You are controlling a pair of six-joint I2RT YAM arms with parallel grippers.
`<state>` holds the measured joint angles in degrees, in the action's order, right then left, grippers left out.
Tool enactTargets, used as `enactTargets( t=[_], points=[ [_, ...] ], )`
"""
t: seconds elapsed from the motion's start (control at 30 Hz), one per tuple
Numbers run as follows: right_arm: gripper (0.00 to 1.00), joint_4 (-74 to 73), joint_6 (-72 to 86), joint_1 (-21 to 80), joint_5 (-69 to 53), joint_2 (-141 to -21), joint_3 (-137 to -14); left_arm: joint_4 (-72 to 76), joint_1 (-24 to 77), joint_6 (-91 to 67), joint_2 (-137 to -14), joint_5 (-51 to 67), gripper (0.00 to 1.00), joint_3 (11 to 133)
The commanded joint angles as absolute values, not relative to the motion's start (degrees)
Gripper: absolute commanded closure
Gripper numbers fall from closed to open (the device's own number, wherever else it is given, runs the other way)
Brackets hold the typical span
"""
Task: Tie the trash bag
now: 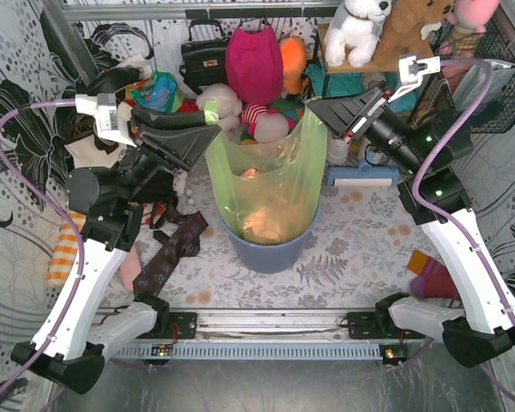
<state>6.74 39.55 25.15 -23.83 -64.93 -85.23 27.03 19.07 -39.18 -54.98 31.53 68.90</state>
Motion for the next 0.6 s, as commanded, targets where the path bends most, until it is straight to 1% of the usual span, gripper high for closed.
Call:
enactTargets(
  t=[0.0, 0.1, 0.27, 0.33, 0.43, 0.57],
  points=[
    [0.64, 7.81, 39.08, 25.22, -24.67, -64.04, -85.85, 26.99, 18.87, -37.95, -53.21, 31.22, 0.43, 69.89],
    [0.52, 5.40, 38.28, 25.22, -24.26, -63.66, -85.64, 23.85, 18.83, -36.59, -52.66, 30.53, 0.37, 69.97],
    [0.42, 2.36, 35.90, 25.22, -23.95, -63.10, -85.43, 16.02, 18.85, -33.70, -52.30, 26.63, 0.32, 71.98],
    [0.41, 1.68, 35.10, 25.22, -23.82, -63.03, -85.43, 12.71, 18.85, -32.84, -52.32, 24.06, 0.28, 73.19],
    [0.43, 0.74, 34.36, 25.19, -23.40, -63.19, -85.90, 7.97, 18.85, -31.31, -52.73, 21.34, 0.26, 75.42],
    [0.44, 0.08, 33.60, 25.22, -22.77, -63.29, -86.57, 5.92, 18.87, -30.85, -52.95, 20.15, 0.25, 76.90]
  ],
)
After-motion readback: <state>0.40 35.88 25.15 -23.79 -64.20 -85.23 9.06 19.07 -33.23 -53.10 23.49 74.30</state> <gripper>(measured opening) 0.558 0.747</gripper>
